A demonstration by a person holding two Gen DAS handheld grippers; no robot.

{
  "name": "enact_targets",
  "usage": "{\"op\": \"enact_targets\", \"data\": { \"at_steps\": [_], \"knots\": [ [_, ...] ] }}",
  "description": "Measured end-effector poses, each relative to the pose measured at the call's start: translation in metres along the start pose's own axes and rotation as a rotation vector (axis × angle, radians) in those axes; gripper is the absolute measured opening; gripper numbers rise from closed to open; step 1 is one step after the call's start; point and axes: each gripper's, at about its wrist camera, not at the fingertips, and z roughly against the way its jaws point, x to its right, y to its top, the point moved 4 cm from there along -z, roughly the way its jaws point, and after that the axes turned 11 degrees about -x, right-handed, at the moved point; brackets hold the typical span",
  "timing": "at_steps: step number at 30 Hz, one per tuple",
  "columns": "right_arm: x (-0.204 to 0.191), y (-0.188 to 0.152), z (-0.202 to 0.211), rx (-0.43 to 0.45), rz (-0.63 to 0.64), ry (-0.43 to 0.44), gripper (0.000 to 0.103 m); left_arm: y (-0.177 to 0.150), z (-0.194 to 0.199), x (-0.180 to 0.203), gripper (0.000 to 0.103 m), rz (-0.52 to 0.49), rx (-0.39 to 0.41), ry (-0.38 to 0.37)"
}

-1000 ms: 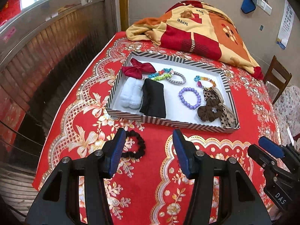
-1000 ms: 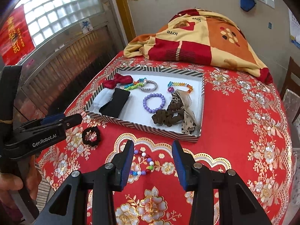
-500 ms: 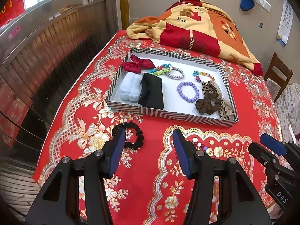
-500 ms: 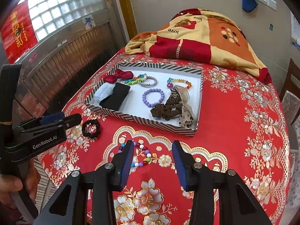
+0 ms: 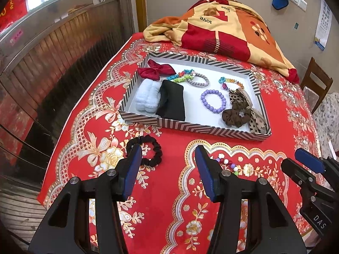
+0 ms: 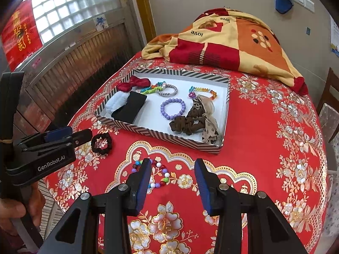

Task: Organize jewelry
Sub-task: 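Move the left gripper toward the black scrunchie on the tablecloth, then grasp the black scrunchie with the left gripper while the right grasps the multicolour bead bracelet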

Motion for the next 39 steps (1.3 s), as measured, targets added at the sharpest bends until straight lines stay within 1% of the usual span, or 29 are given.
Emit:
{"op": "enact_targets", "data": {
  "at_steps": [16, 20, 22, 24, 26, 29, 31, 35, 37, 39],
  "knots": [
    [-0.002, 0.005, -0.014, -0.030, 0.004, 0.001, 0.042, 0.003, -0.009, -0.004, 0.052, 0.004, -0.018, 0.003],
    [-0.001, 0.006, -0.018, -0.037, 0.004, 0.005, 0.048, 0.004, -0.013, -0.005, 0.052, 0.004, -0.029, 0.004],
    [0.002, 0.006, -0.020, -0.039, -0.004, 0.001, 0.049, 0.006, -0.015, -0.008, 0.052, 0.006, -0.041, -0.005],
    [0.007, 0.005, -0.023, -0.047, -0.013, -0.003, 0.049, 0.009, -0.017, -0.016, 0.052, 0.018, -0.065, -0.031],
    [0.015, 0.002, -0.028, -0.061, -0.029, -0.011, 0.049, 0.012, -0.018, -0.027, 0.052, 0.042, -0.073, -0.055],
    [0.029, -0.005, -0.040, -0.086, -0.066, -0.008, 0.049, 0.018, -0.020, -0.051, 0.052, 0.086, -0.088, -0.087],
    [0.033, -0.009, -0.048, -0.100, -0.078, 0.007, 0.049, 0.019, -0.028, -0.070, 0.052, 0.120, -0.120, -0.102],
    [0.025, -0.011, -0.068, -0.119, -0.053, 0.021, 0.049, 0.015, -0.044, -0.097, 0.052, 0.177, -0.161, -0.094],
    [0.017, -0.010, -0.079, -0.142, -0.026, 0.022, 0.049, 0.013, -0.054, -0.103, 0.052, 0.185, -0.182, -0.105],
    [0.006, -0.007, -0.091, -0.157, 0.022, 0.010, 0.049, 0.010, -0.063, -0.103, 0.052, 0.172, -0.218, -0.130]
  ]
}}
